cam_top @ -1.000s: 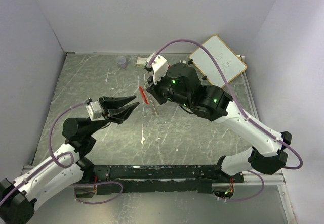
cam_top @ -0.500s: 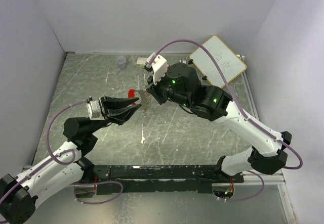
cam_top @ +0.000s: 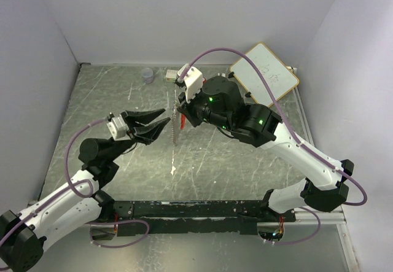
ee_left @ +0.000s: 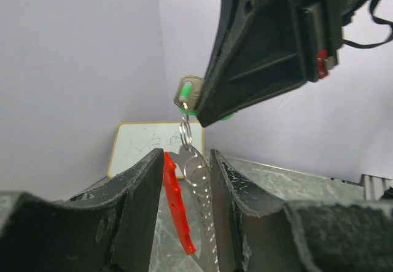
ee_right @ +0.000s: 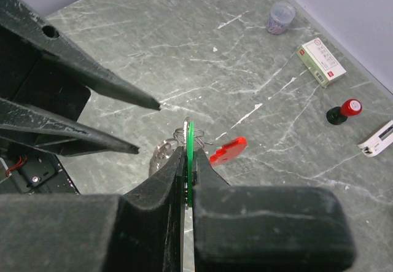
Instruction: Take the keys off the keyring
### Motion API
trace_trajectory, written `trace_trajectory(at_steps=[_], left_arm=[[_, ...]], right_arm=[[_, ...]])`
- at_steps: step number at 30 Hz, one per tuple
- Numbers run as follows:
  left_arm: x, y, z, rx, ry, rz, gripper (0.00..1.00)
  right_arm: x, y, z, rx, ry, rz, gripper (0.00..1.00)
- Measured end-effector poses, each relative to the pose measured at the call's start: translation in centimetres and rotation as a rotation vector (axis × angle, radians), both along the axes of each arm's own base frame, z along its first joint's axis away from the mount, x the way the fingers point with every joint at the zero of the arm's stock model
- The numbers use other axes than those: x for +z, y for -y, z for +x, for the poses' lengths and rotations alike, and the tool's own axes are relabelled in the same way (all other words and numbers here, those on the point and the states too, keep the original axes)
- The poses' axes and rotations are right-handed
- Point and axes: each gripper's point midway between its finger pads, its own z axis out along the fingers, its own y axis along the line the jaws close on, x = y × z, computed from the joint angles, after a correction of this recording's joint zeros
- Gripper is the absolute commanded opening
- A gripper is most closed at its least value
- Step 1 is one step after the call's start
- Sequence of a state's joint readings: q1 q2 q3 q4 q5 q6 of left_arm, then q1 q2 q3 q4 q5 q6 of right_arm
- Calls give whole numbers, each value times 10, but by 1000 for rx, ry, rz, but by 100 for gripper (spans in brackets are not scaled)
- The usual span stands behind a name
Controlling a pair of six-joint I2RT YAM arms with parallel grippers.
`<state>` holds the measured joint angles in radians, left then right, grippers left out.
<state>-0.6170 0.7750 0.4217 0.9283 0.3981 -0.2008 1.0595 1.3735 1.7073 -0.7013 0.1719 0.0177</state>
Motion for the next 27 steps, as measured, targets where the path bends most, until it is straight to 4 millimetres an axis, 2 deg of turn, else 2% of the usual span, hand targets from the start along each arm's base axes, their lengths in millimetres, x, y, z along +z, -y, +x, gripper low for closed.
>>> trace_trajectory(at_steps=[5,15,27], left_arm=[[6,2,13,45,10,22,49],[6,5,28,91,19,46,49],[8,6,30,97,28,51,47]], right_arm=[[0,0,0,0,1,0,0],[0,0,0,1,1,1,0],[2,1,0,5,14,-2,0]])
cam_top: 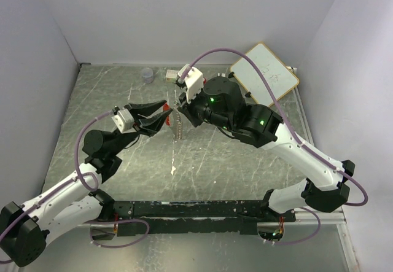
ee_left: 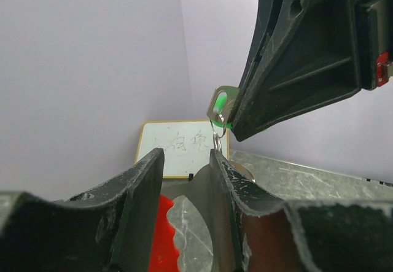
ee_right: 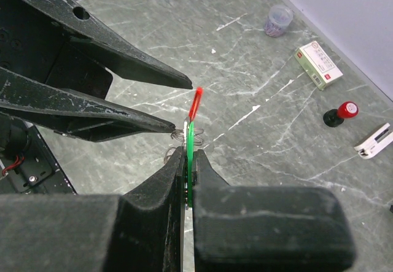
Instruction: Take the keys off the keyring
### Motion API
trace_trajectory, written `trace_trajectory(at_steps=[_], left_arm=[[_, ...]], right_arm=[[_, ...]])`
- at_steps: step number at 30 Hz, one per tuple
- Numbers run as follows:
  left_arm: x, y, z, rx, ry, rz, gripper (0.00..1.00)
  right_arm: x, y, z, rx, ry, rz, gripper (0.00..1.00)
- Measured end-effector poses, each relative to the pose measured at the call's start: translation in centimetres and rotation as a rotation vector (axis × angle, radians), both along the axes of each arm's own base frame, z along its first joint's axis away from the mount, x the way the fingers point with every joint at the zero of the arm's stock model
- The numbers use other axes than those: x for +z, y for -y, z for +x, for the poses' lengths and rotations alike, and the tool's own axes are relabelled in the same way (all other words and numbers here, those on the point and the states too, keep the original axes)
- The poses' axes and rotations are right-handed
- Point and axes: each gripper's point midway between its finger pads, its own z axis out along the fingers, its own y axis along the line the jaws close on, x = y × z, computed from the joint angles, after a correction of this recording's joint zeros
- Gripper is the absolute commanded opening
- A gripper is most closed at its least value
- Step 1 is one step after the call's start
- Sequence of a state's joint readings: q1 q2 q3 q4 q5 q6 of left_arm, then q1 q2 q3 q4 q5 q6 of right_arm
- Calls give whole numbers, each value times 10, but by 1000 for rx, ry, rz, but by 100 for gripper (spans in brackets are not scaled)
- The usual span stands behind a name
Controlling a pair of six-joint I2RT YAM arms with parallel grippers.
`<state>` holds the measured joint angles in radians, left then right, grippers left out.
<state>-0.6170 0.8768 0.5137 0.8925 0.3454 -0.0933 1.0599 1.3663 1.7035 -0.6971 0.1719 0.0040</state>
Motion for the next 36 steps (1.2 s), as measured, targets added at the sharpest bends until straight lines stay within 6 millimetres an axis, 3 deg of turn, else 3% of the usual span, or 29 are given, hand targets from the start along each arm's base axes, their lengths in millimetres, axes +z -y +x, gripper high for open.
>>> trace_trajectory(at_steps=[8,20,28,36], left_arm=[[11,-6,-8,1,30,-22,45],[8,-7,-10,-5,20,-26,44],[7,-13,-19,-8,26,-39,44],[-3,-15,-21,-7,9,-28,45]], right_arm=[[0,0,0,2,4,-1,0],[-5,2,-2,20,16,-8,0],[-11,7,-17,108,59,0,0],[-2,6,-30,206,110,23,0]])
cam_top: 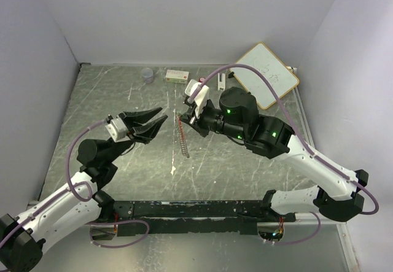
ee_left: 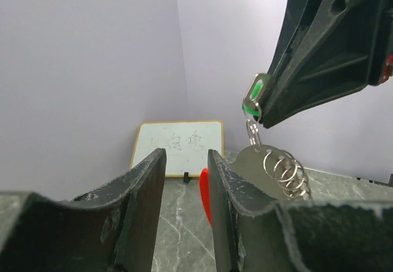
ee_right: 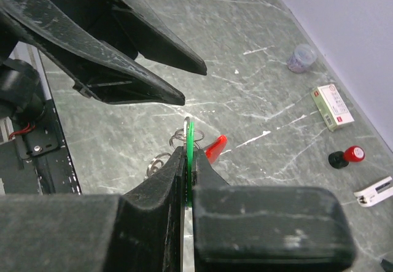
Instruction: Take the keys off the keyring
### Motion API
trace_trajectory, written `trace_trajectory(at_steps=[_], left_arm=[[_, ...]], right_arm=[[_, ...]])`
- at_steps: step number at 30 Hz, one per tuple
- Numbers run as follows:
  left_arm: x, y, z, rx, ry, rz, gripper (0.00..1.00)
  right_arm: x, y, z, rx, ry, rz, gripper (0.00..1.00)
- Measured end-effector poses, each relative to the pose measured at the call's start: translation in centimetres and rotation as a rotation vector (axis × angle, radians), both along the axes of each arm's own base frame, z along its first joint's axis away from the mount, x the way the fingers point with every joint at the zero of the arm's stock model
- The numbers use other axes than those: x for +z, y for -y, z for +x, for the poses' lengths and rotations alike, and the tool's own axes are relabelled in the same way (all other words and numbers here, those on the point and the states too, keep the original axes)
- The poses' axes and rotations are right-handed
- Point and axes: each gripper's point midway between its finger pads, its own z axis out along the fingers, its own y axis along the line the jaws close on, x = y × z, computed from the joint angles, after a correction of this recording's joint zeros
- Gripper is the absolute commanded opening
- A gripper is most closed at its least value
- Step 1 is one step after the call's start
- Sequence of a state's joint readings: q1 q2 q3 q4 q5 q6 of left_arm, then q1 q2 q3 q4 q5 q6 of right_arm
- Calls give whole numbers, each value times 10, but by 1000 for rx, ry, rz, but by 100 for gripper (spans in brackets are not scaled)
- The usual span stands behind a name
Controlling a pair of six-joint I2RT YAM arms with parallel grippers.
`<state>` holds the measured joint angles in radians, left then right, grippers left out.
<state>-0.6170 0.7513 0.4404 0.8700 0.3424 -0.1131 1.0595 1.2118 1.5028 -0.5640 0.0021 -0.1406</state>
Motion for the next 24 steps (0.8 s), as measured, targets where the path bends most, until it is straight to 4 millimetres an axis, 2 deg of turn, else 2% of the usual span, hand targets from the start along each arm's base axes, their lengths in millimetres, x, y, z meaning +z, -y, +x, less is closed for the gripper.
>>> trace_trajectory(at_steps=[15,24], left_arm=[[-31,1,3,3,-67,49,48],[-50,2,12,36,-106,103,50]], right_arm=[[1,-7,-11,124,68,-35,0],[1,-15,-15,178,78,-49,0]])
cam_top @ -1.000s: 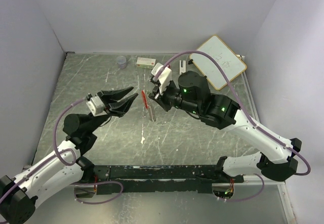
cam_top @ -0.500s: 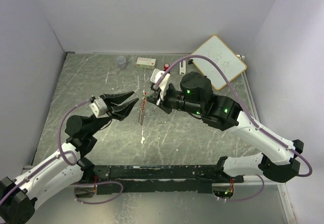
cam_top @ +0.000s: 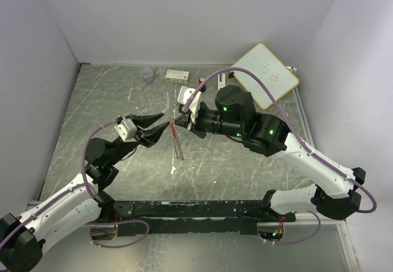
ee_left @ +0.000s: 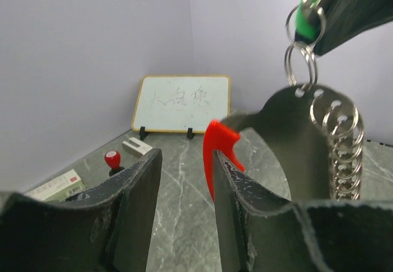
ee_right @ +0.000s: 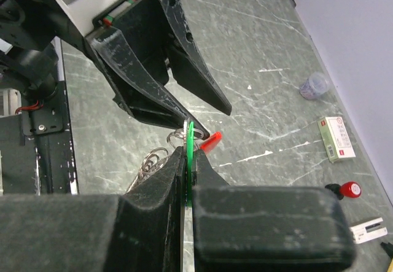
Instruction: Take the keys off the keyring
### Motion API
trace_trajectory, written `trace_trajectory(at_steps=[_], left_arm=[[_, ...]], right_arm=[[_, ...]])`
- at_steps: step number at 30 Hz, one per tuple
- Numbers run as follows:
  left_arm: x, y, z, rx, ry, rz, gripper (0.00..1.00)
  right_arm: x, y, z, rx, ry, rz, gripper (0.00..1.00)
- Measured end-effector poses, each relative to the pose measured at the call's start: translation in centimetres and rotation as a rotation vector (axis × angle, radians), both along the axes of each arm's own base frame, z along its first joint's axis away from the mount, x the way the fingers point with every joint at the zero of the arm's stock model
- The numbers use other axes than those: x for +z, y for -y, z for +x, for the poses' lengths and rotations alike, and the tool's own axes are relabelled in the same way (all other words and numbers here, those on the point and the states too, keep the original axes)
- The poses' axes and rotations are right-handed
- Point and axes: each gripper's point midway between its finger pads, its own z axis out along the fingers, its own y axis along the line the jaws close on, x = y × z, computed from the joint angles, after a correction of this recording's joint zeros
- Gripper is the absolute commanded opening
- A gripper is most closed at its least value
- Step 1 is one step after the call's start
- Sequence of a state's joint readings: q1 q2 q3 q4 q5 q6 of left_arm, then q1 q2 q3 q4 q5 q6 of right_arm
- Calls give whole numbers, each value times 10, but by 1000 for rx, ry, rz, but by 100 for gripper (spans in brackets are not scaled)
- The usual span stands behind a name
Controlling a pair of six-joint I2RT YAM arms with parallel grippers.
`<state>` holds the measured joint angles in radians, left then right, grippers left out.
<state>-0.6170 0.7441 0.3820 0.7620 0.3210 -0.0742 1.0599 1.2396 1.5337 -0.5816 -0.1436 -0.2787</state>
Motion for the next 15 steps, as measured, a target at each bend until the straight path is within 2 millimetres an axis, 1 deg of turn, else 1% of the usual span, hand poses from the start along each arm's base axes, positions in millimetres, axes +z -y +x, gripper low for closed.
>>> trace_trajectory(at_steps=[7,15], left_arm=[[-24,-2,10,44,-40,40,51],[-37,0,18,61,-70,69,52]], right_arm=[[0,-1,-1,11,7,-5,0],[0,-1,-1,15,11,-10,0]])
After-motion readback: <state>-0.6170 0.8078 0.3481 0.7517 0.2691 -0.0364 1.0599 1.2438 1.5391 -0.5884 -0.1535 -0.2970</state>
